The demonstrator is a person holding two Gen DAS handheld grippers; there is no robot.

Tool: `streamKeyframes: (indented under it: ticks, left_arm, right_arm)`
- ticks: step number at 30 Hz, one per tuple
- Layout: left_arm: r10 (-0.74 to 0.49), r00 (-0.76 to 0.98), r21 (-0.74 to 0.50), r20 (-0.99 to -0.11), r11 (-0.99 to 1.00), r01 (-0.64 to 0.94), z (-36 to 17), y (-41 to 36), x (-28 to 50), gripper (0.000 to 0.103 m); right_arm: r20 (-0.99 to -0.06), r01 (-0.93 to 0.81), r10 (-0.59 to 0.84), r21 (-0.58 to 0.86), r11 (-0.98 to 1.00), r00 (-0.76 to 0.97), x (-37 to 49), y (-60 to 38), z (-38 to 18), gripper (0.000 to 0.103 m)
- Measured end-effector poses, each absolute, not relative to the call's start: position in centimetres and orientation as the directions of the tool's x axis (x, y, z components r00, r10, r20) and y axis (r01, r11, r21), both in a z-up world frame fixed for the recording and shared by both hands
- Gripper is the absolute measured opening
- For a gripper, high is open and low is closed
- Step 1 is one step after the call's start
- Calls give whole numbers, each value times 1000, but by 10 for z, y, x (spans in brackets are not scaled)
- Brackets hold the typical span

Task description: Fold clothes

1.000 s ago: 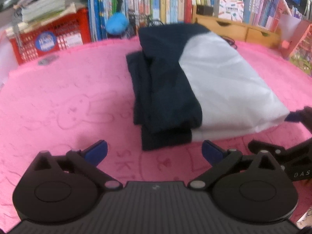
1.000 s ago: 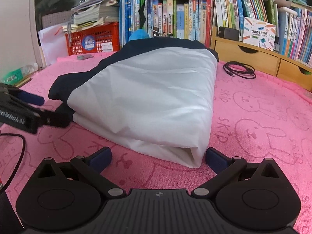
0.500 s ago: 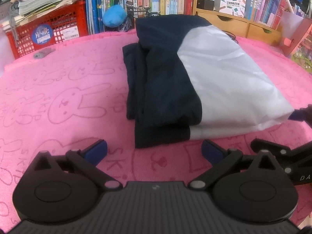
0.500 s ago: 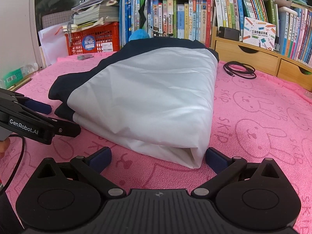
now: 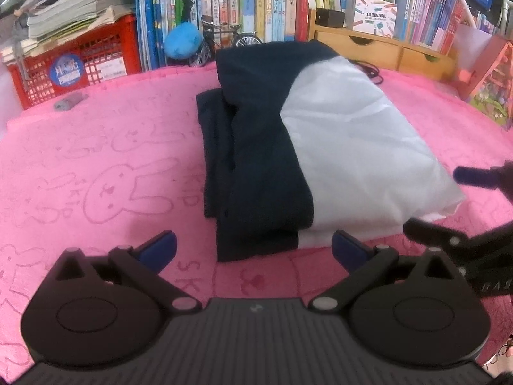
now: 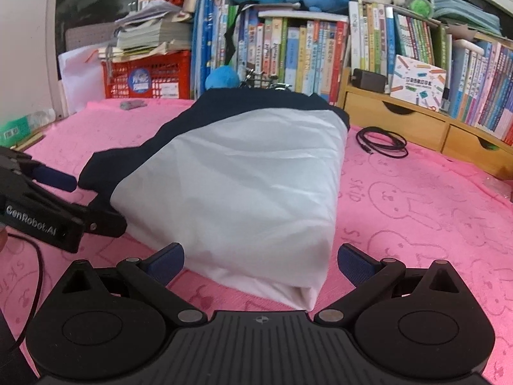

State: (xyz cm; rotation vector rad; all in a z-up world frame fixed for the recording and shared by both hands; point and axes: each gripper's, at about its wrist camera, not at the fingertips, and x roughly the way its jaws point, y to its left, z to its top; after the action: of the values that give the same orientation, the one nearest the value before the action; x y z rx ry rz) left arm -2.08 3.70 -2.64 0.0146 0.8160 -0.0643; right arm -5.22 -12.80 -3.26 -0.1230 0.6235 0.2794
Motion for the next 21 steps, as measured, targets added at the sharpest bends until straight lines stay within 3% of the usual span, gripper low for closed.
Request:
streamKeyframes:
  ticks: [21]
  left_arm:
    - [-87,664,-41,-742,996,84,-25,33,-12,103]
  right_arm:
    - [-600,-299,211,-50,953,772,-53,-124,-34,103]
